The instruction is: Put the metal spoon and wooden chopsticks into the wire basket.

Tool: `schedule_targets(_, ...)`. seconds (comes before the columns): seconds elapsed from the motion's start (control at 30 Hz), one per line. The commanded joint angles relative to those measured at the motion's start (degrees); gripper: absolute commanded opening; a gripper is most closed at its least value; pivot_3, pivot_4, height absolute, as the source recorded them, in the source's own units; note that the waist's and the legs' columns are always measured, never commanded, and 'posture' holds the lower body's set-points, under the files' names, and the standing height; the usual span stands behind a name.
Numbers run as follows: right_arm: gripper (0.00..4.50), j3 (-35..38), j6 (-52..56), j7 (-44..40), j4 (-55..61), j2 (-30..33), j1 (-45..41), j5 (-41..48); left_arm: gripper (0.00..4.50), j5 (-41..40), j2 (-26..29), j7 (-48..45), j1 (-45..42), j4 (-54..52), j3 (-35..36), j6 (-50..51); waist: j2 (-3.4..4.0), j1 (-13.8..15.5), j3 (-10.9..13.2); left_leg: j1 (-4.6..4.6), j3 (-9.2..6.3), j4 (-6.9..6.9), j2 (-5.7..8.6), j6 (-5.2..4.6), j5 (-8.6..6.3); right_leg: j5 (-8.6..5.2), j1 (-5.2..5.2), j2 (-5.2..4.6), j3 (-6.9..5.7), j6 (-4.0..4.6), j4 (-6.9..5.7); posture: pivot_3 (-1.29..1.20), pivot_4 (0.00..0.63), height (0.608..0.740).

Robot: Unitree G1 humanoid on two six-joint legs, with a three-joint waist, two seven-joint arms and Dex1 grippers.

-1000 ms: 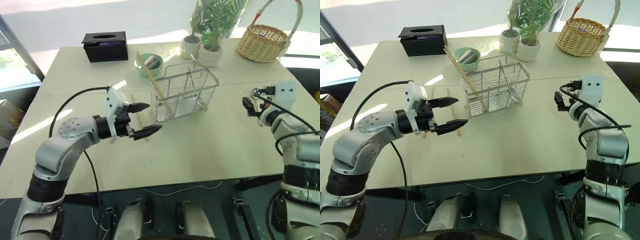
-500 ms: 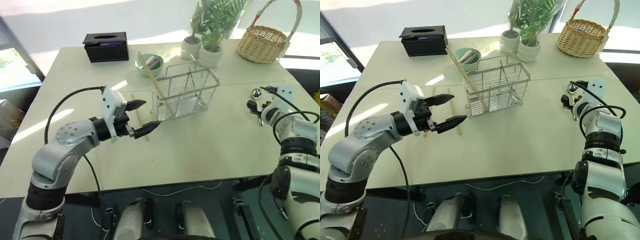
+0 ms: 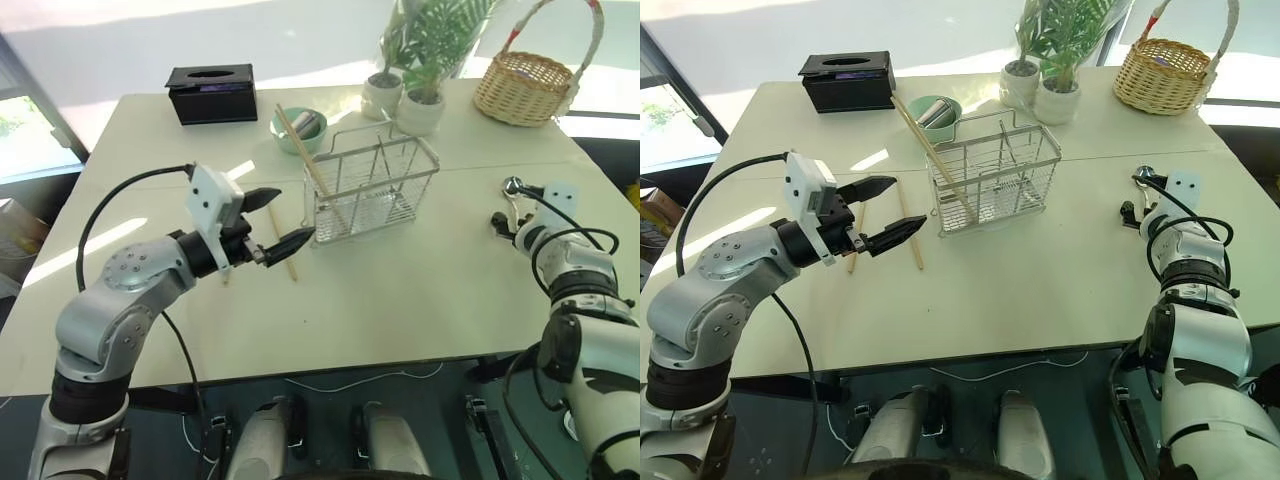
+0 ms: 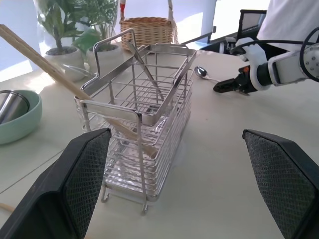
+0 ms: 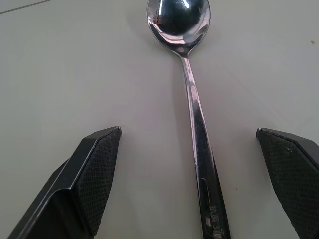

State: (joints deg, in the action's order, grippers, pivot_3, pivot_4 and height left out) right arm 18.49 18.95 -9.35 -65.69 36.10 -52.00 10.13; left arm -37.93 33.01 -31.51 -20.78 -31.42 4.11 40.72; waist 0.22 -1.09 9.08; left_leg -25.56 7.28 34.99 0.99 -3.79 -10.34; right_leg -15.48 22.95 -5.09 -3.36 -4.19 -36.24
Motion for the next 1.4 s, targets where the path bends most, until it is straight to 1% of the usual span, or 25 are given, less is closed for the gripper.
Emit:
schedule_targets(0.03, 4.50, 0.16, -1.32, 0.20, -0.56, 1.00, -1.89, -0.30, 4.47, -0.66, -0.23, 0.89, -0.34, -2.26, 1.74, -0.64, 0.00, 0.03, 0.00, 0.00, 0.00, 0.00, 0.00, 0.00, 0.00, 0.00, 0.00, 0.00, 0.00, 0.00, 0.00, 0.00, 0.150, 0.740)
schedule_targets(0.2, 4.50, -0.20, -1.30, 0.31, -1.00, 0.80, -2.20, -0.80, 4.47, -0.47, -0.22, 1.33, -0.26, -2.10, 1.68, -1.07, 0.00, 0.03, 0.00, 0.00, 0.00, 0.00, 0.00, 0.00, 0.00, 0.00, -0.01, 0.00, 0.00, 0.00, 0.00, 0.00, 0.150, 0.740)
schedule_targets(0.27, 3.96, -0.23, -1.46, 0.58, -0.98, 0.75, -2.22, -0.92, 4.50, -0.43, -0.29, 1.56, -0.30, -2.17, 1.61, -1.16, 0.00, 0.03, 0.00, 0.00, 0.00, 0.00, 0.00, 0.00, 0.00, 0.00, -0.01, 0.00, 0.00, 0.00, 0.00, 0.00, 0.150, 0.740)
schedule_targets(0.33, 3.15, -0.16, -1.59, 0.78, -0.97, 0.73, -2.21, -0.91, 4.50, -0.43, -0.35, 1.77, -0.33, -2.29, 1.56, -1.20, 0.00, 0.05, 0.00, 0.00, 0.00, 0.00, 0.00, 0.00, 0.00, 0.00, -0.01, 0.00, 0.00, 0.00, 0.01, 0.00, 0.150, 0.740)
schedule_targets(0.47, 1.08, -0.23, -1.78, 0.74, -1.17, 0.58, -2.47, -1.11, 4.50, -0.45, -0.31, 2.02, -0.28, -2.56, 1.85, -1.35, 0.00, 0.04, 0.00, 0.00, 0.00, 0.00, 0.00, 0.01, -0.01, 0.00, 0.00, 0.00, 0.00, 0.00, 0.01, 0.00, 0.150, 0.740)
schedule_targets(0.5, 0.63, -0.26, -1.73, 0.71, -1.20, 0.56, -2.53, -1.16, 4.50, -0.45, -0.31, 2.07, -0.27, -2.65, 1.93, -1.34, 0.00, 0.02, 0.00, 0.00, 0.00, 0.00, 0.00, 0.01, -0.01, 0.00, 0.00, -0.01, 0.00, 0.00, 0.01, 0.00, 0.150, 0.740)
schedule_targets(0.53, 0.07, -0.29, -1.62, 0.62, -1.26, 0.54, -2.57, -1.21, 4.50, -0.49, -0.35, 2.11, -0.16, -2.79, 1.98, -1.32, 0.00, -0.04, 0.00, 0.00, 0.00, 0.00, 0.00, 0.01, -0.01, 0.00, 0.00, 0.00, 0.00, 0.00, 0.01, 0.00, 0.150, 0.740)
schedule_targets(0.8, 0.07, -1.06, -1.84, -0.18, -1.20, -0.62, -3.25, -1.66, 4.50, -0.59, -0.20, 1.95, 0.87, -3.27, 2.25, -1.36, 0.00, -0.08, 0.00, 0.06, 0.00, -0.02, -0.01, -0.01, -0.02, 0.00, -0.05, -0.01, 0.00, 0.01, 0.03, 0.00, 0.150, 0.740)
schedule_targets(0.97, 0.07, -0.97, -5.95, -0.12, 1.70, -2.65, -3.61, -1.27, 4.50, -0.53, -0.17, 1.77, 0.90, -3.06, 2.39, -1.36, 0.00, -0.36, 0.00, 0.06, 0.00, -0.02, -0.02, -0.01, -0.02, 0.00, -0.05, -0.01, 0.00, 0.01, 0.03, 0.00, 0.150, 0.740)
schedule_targets(1.13, 0.07, -0.64, -17.53, -0.20, 11.97, -5.96, -4.06, -0.44, 4.50, -0.68, -0.71, 1.96, 1.04, -2.86, 2.88, -1.48, 0.18, -1.08, 0.11, 0.01, 0.02, -0.06, -0.03, -0.01, -0.01, 0.01, 0.02, 0.00, 0.00, -0.02, 0.02, 0.00, 0.150, 0.740)
schedule_targets(1.23, 0.07, -0.29, -22.89, 0.15, 18.12, -7.65, -4.83, 0.27, 4.50, -0.52, -1.03, 1.88, 1.03, -2.47, 2.80, -1.80, 0.18, -0.96, 0.14, -0.02, 0.03, -0.08, -0.02, -0.01, -0.01, 0.08, 0.05, 0.01, -0.03, -0.20, 0.01, 0.00, 0.150, 0.740)
schedule_targets(1.4, 0.07, -0.87, -24.92, 0.09, 31.67, -12.01, -3.74, 2.89, 4.50, -0.97, -0.68, 1.34, 1.40, -2.58, 2.99, -1.52, 0.18, -1.23, 0.14, 0.01, 0.04, -0.08, -0.03, -0.01, -0.01, 0.08, 0.04, 0.01, -0.03, -0.21, -0.01, 0.00, 0.150, 0.740)
